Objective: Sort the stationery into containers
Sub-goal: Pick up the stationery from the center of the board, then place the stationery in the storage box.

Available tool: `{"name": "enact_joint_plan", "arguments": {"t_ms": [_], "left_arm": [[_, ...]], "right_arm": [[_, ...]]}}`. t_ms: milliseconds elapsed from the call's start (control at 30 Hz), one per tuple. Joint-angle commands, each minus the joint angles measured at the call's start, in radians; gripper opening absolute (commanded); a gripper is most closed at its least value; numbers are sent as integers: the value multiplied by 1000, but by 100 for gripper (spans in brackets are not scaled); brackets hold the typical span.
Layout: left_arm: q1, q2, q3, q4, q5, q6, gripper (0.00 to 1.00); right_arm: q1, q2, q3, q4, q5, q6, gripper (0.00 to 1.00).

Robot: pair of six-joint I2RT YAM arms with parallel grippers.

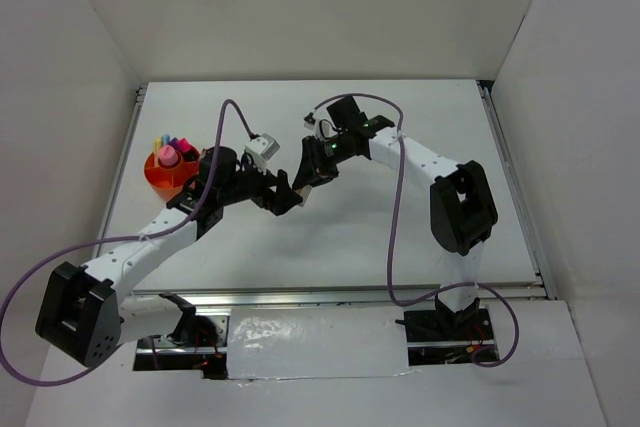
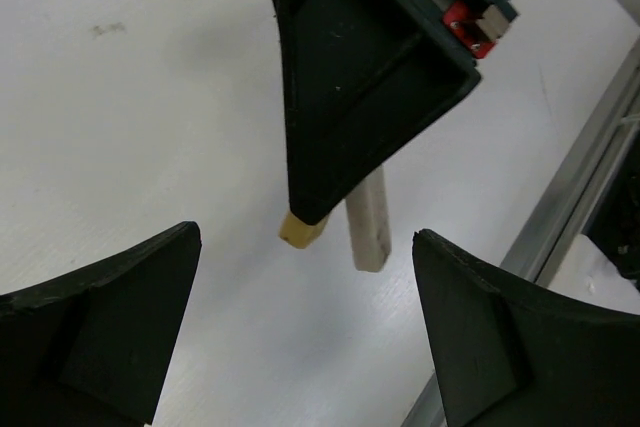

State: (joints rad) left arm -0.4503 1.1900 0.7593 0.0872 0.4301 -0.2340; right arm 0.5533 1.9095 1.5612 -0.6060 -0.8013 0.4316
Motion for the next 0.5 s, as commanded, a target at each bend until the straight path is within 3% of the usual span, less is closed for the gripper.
{"name": "enact_joint_plan", "arguments": {"t_ms": [0,167,467], "left_arm": [[-2,13,49,-20,-54,79,99],[-22,16,58,-49,-83,120,99],[-28,17,38,2,16,53,99]], "right_arm": [[14,-64,-3,46,-44,19,0],[23,-60,10,45,-52,24,0],[31,-59,11,46,-56,18,0]]}}
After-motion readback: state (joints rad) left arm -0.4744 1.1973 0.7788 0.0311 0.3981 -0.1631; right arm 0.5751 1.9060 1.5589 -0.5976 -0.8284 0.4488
